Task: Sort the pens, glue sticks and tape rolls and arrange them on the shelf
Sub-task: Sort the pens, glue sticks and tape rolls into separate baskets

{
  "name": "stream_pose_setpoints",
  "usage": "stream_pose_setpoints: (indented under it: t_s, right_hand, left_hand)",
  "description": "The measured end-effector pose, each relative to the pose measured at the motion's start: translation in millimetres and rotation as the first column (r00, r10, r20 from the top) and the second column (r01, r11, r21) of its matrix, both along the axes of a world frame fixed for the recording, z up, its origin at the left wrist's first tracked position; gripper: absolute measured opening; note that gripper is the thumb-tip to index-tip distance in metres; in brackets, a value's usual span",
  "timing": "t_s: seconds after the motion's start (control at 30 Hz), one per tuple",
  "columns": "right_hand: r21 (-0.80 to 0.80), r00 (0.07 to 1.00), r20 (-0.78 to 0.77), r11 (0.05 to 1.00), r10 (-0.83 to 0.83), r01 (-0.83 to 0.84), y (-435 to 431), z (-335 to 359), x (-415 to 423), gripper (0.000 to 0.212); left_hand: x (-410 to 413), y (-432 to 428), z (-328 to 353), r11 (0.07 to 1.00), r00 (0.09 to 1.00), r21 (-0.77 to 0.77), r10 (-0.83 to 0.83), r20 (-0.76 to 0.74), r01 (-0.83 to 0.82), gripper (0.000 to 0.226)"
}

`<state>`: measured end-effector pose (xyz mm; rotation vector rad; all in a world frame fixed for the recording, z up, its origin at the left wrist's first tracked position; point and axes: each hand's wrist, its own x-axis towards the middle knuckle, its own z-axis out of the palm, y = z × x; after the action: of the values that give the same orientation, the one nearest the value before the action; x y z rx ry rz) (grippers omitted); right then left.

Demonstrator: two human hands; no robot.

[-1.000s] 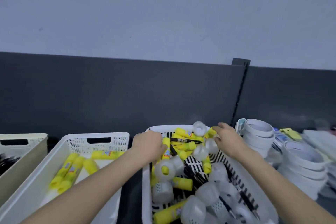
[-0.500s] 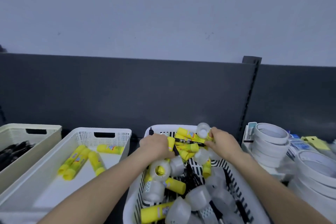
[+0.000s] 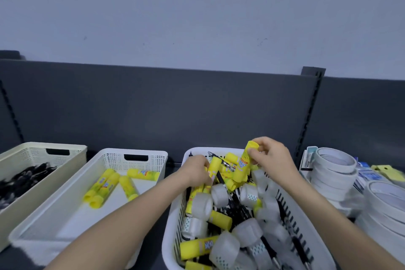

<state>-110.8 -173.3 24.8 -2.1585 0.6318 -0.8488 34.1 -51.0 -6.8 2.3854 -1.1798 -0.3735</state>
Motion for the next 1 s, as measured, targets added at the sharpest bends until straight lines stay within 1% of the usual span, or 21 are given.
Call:
stream_pose_setpoints:
  t_s: [0.07, 0.13, 0.17, 0.23, 0.27, 0.33, 0.4, 0.47, 0.5, 0.57, 0.67, 0.73, 0.8, 0.83, 0.87, 0.9, 0.93, 1.0]
  right_hand:
    - [0.125, 0.994, 0.098, 0.991, 0.038, -0.05, 7.9, 5.8, 2.4, 0.008]
    - [0.23, 0.98, 0.19, 0.967, 0.062, -0.106, 17.0, 11.0, 9.3, 0.006]
    - [0.268, 0.971, 0.227, 0.954, 0.071, -0.133, 22.2, 13.3, 14.5, 0.006]
    - [0.325, 0.955, 0.28, 0.927, 0.093, -0.185, 35.1, 17.2, 28.2, 0.006]
    - [0.348, 0.949, 0.295, 0.912, 0.113, -0.217, 42.9, 18.6, 36.1, 0.006]
    - [0.373, 0.94, 0.294, 0.885, 0.172, -0.278, 61.8, 20.4, 53.5, 0.005]
    - [0.366, 0.939, 0.248, 0.875, 0.237, -0.318, 82.1, 18.5, 74.5, 0.006]
    - [0.329, 0.942, 0.166, 0.885, 0.29, -0.331, 102.2, 13.5, 95.1, 0.009]
    - [0.289, 0.943, 0.11, 0.898, 0.313, -0.332, 112.9, 8.9, 106.7, 0.01]
    - [0.162, 0.941, -0.043, 0.932, 0.335, -0.324, 131.7, -2.2, 125.5, 0.014]
    - [-0.009, 0.912, -0.238, 0.938, 0.335, -0.347, 152.7, -20.2, 148.6, 0.013]
    - [-0.159, 0.89, -0.372, 0.926, 0.265, -0.342, 159.2, -29.3, 158.6, 0.014]
    - [-0.316, 0.838, -0.526, 0.883, 0.142, -0.348, 159.4, -36.4, 162.7, 0.024]
    - [-0.333, 0.81, -0.575, 0.871, 0.115, -0.36, 157.7, -39.7, 162.3, 0.028]
    - [-0.315, 0.792, -0.599, 0.874, 0.12, -0.371, 156.0, -41.7, 160.2, 0.031]
    - [-0.286, 0.787, -0.601, 0.882, 0.139, -0.374, 154.5, -42.2, 157.1, 0.033]
    - [-0.268, 0.796, -0.585, 0.889, 0.156, -0.372, 152.6, -40.5, 153.1, 0.034]
    - [-0.277, 0.836, -0.525, 0.897, 0.158, -0.343, 144.7, -34.4, 144.2, 0.032]
  left_hand:
    - [8.3, 9.3, 10.1, 0.973, 0.998, -0.231, 0.008, -0.07, -0.024, 0.02]
    - [18.3, 22.3, 28.6, 0.912, 0.994, -0.406, 0.004, -0.108, -0.048, 0.023]
    - [24.7, 30.4, 38.7, 0.881, 0.991, -0.469, -0.002, -0.133, -0.062, 0.025]
    - [38.8, 52.2, 57.9, 0.848, 0.988, -0.524, -0.003, -0.155, -0.08, 0.028]
    - [48.4, 65.2, 64.3, 0.851, 0.989, -0.519, 0.01, -0.148, -0.087, 0.027]
    - [66.8, 93.3, 70.4, 0.885, 0.989, -0.452, 0.055, -0.137, -0.111, 0.023]
    - [87.1, 122.7, 65.9, 0.921, 0.984, -0.358, 0.11, -0.142, -0.155, 0.02]
    - [104.8, 147.4, 53.2, 0.95, 0.977, -0.246, 0.164, -0.135, -0.193, 0.013]
    - [113.6, 159.4, 45.1, 0.962, 0.975, -0.182, 0.183, -0.125, -0.203, 0.01]
    - [124.0, 176.5, 29.5, 0.981, 0.977, -0.046, 0.181, -0.115, -0.187, 0.01]
    - [132.4, 185.3, 4.0, 0.981, 0.965, 0.088, 0.184, -0.186, -0.17, 0.013]
    - [138.1, 182.3, -11.0, 0.973, 0.955, 0.098, 0.226, -0.192, -0.211, 0.028]
    - [143.6, 176.2, -20.5, 0.964, 0.955, 0.084, 0.262, -0.137, -0.252, 0.051]
    - [144.9, 172.7, -22.2, 0.963, 0.958, 0.076, 0.267, -0.109, -0.259, 0.061]
    - [144.9, 169.3, -21.4, 0.965, 0.96, 0.057, 0.262, -0.098, -0.257, 0.067]
    - [143.4, 166.2, -18.3, 0.969, 0.966, 0.025, 0.246, -0.081, -0.245, 0.066]
    - [141.3, 162.7, -14.3, 0.974, 0.972, -0.011, 0.227, -0.053, -0.228, 0.061]
    - [135.5, 152.1, -6.3, 0.976, 0.981, -0.101, 0.193, 0.012, -0.191, 0.048]
